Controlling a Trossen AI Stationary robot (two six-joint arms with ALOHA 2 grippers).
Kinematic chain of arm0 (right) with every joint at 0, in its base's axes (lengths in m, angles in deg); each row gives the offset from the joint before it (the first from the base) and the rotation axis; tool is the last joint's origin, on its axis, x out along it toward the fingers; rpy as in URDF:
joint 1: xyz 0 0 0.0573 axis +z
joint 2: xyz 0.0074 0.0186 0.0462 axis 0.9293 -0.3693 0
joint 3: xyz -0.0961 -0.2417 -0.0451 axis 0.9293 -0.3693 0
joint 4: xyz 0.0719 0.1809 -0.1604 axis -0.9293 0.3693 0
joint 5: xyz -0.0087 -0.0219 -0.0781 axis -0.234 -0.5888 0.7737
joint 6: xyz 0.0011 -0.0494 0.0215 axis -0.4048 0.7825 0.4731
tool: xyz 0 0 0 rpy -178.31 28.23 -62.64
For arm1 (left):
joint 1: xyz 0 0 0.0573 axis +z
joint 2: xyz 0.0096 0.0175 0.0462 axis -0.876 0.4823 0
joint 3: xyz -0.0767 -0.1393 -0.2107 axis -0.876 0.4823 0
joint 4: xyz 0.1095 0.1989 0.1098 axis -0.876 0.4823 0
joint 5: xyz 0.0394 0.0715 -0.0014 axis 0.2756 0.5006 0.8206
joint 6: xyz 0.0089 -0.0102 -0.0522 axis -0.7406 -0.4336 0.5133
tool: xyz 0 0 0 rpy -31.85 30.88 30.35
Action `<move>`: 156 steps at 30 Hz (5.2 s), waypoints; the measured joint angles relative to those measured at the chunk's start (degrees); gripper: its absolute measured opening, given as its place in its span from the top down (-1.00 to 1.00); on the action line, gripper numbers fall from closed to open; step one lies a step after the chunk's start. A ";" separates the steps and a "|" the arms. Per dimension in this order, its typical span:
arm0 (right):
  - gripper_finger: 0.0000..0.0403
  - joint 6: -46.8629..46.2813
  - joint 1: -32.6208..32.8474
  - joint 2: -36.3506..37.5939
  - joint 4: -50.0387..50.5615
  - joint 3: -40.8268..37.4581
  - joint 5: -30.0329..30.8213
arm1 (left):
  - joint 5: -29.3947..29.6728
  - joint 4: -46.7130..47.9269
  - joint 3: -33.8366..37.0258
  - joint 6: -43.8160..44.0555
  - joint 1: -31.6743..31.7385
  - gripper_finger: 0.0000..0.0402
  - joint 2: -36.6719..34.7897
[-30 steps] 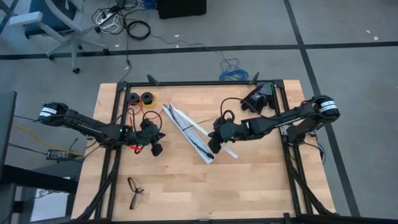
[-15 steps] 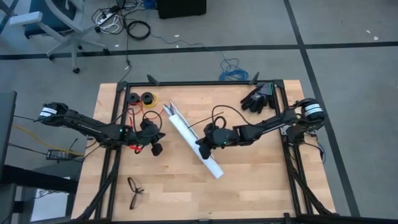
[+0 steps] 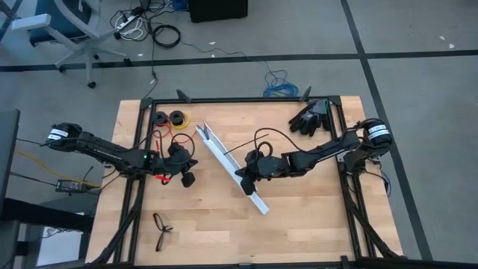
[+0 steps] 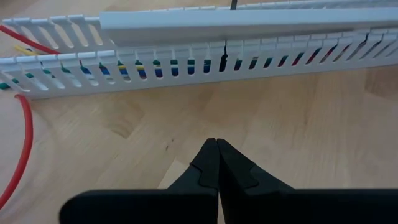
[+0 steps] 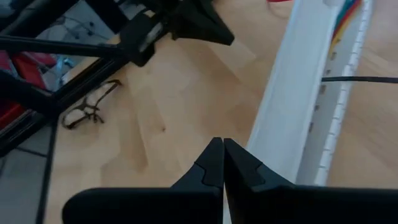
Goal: Ziptie cables
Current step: Close the white cable duct
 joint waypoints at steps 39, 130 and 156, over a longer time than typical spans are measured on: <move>0.66 -19.07 30.50 -2.48 36.19 7.33 20.90 | -0.88 -0.92 0.04 2.80 -0.03 0.99 0.00; 0.98 -26.18 20.95 -0.72 60.20 4.90 28.13 | 6.15 -28.67 -30.36 -21.53 0.91 0.99 53.48; 0.98 -61.50 27.80 32.48 -10.44 -50.81 19.65 | 14.57 -14.10 -30.32 -19.49 -6.13 0.99 47.30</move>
